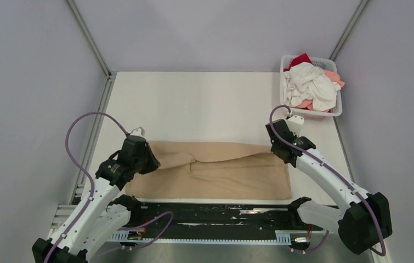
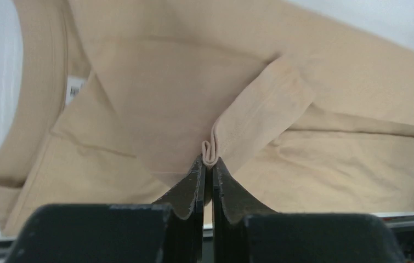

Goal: Fold and stack the t-shirts
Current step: Fold the other side of the tshirt into a rectangle, then rotate the tshirt 90 degrees

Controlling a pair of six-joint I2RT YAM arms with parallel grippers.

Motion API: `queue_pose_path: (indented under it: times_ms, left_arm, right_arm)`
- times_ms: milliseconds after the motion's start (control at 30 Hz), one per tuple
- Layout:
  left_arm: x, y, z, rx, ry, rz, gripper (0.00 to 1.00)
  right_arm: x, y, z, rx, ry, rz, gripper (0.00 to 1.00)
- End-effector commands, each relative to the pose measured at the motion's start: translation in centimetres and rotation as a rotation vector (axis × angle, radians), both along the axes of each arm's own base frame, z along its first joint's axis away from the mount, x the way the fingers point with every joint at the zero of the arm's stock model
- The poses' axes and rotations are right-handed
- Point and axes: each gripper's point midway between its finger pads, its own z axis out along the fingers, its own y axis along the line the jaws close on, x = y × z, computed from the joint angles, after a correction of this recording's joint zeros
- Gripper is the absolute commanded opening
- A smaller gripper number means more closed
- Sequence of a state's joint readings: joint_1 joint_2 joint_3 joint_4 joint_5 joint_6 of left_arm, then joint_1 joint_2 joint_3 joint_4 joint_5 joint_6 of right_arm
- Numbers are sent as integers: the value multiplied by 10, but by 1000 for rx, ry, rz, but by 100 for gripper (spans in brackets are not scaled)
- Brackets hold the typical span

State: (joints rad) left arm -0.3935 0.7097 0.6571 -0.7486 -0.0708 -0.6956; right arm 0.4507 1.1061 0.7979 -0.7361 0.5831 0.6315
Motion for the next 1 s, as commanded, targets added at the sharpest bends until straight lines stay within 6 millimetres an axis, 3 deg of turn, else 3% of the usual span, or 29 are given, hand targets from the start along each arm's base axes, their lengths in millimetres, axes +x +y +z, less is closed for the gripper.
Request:
queue_pose_path:
  times_ms: [0, 33, 67, 133, 267, 367, 467, 500, 567, 633, 733, 767, 867, 900, 933, 967]
  left_arm:
    - [-40, 6, -41, -44, 207, 119, 24]
    - [-45, 6, -44, -61, 232, 147, 34]
    - [-51, 5, -48, -72, 259, 149, 68]
    - [-52, -4, -40, -124, 263, 135, 96]
    - [-40, 19, -2, -28, 166, 197, 100]
    - [-24, 20, 24, -20, 68, 185, 100]
    - [-2, -16, 28, -140, 4, 52, 100]
    - [6, -36, 26, -210, -4, -16, 100]
    - [16, -57, 13, -271, 25, -69, 100]
    - [26, -68, -5, -297, 71, -76, 100]
    - [37, -75, -39, -281, 166, -51, 100]
    - [43, -77, -42, -282, 168, -48, 100]
    - [55, -73, -74, -243, 254, -7, 100]
    - [64, -73, -76, -249, 243, 1, 100]
    - [69, -67, -92, -241, 287, 37, 100]
    - [78, -69, -92, -262, 287, 36, 100]
  right_arm:
    - [-22, -6, -20, 9, 76, -58, 7]
    - [-28, -10, -25, -2, 95, -86, 20]
    - [-32, -14, -27, -13, 109, -113, 37]
    - [-34, -18, -23, -22, 118, -146, 65]
    - [-24, -17, 2, -12, 64, -158, 99]
    - [-11, -3, 17, 36, 10, -78, 100]
    - [5, 45, 15, 194, -26, 169, 100]
    - [7, 68, 13, 271, -35, 278, 100]
    - [6, 109, 7, 410, -39, 470, 100]
    - [4, 129, -3, 480, -13, 548, 100]
    - [11, 133, -23, 477, 33, 540, 100]
    - [14, 133, -29, 469, 50, 535, 100]
    - [23, 129, -48, 428, 89, 488, 100]
    - [27, 126, -53, 411, 92, 470, 100]
    - [30, 124, -58, 398, 99, 449, 100]
    - [36, 119, -61, 370, 98, 417, 100]
